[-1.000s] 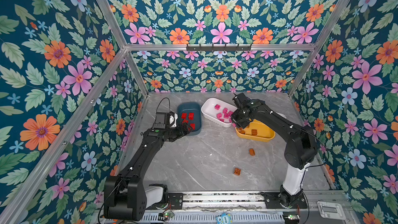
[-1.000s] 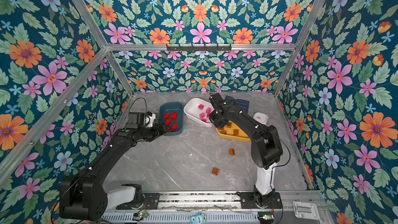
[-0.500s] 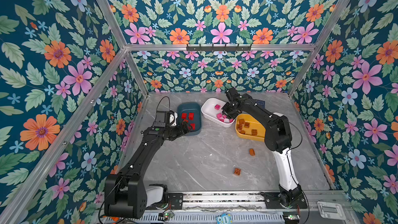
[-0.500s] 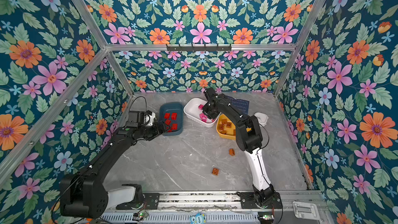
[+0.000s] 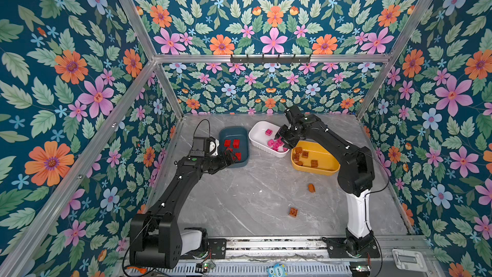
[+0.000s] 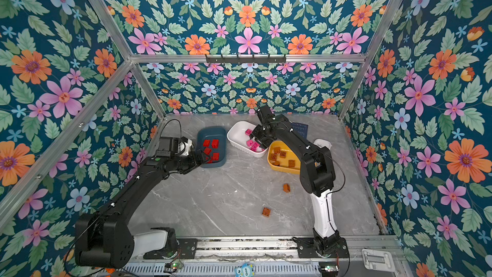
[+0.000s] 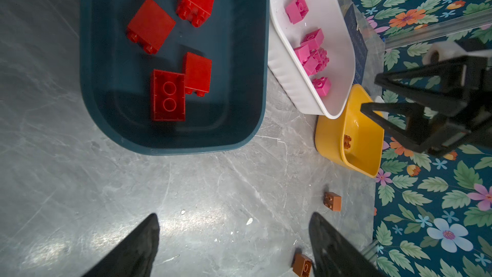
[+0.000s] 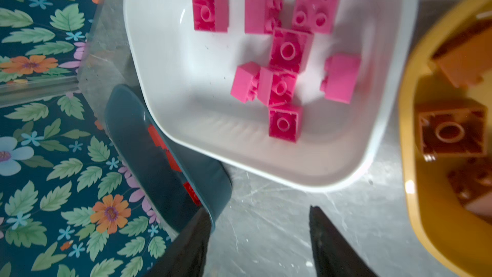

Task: Sort the legos into containers by color
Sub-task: Place the lego in the container, then pick up the lego from the bottom-center of the table.

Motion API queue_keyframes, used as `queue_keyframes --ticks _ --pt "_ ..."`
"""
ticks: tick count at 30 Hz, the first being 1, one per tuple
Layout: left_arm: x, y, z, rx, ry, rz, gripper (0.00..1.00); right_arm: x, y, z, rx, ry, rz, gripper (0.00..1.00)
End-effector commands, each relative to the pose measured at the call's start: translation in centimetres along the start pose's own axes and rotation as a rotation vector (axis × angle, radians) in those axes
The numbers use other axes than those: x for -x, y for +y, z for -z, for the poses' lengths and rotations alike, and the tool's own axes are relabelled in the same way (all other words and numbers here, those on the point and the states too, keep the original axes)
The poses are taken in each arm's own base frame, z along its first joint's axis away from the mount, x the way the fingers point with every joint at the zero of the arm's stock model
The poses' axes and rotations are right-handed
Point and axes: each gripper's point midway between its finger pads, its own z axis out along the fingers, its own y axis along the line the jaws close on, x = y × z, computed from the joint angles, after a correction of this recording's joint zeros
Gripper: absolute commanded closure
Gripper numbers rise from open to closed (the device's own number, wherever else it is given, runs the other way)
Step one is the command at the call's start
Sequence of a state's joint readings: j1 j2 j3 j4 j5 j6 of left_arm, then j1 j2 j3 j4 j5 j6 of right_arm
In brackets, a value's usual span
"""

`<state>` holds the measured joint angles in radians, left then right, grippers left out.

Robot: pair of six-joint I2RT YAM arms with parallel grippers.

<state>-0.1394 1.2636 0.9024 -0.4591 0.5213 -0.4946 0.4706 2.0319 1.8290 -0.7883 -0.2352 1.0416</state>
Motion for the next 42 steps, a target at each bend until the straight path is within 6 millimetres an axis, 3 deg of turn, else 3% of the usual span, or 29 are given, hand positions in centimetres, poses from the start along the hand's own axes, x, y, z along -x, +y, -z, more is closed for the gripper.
queue_keyframes --ticks 1,7,13,16,24,32,42 --pt "-0.2 0.0 0.0 -0.003 0.008 -0.009 0.12 -2.7 -3.1 1.3 -0.056 0.052 -0.013 0.37" --pt "-0.6 0.2 -0.1 -0.001 0.016 -0.01 0.12 -9.5 -9.6 3.9 -0.232 0.128 -0.023 0.32" --pt "-0.8 0.4 -0.4 -0.004 0.021 -0.009 0.12 -16.4 -14.7 4.6 -0.409 0.263 0.066 0.3" --pt "-0.8 0.4 -0.4 -0.003 0.021 -0.012 0.12 -18.6 -15.9 4.8 -0.422 0.289 0.054 0.3" --pt "-1.8 1.0 -0.8 0.0 0.038 -0.022 0.12 -21.5 -18.7 3.0 -0.499 0.36 -0.066 0.29" --pt "-1.7 1.1 -0.8 -0.014 0.006 -0.043 0.12 -23.4 -20.0 0.3 -0.537 0.377 -0.119 0.35" --pt "-1.5 0.7 -0.6 -0.035 -0.015 -0.057 0.12 -22.8 -21.0 -1.0 -0.558 0.347 -0.084 0.54"
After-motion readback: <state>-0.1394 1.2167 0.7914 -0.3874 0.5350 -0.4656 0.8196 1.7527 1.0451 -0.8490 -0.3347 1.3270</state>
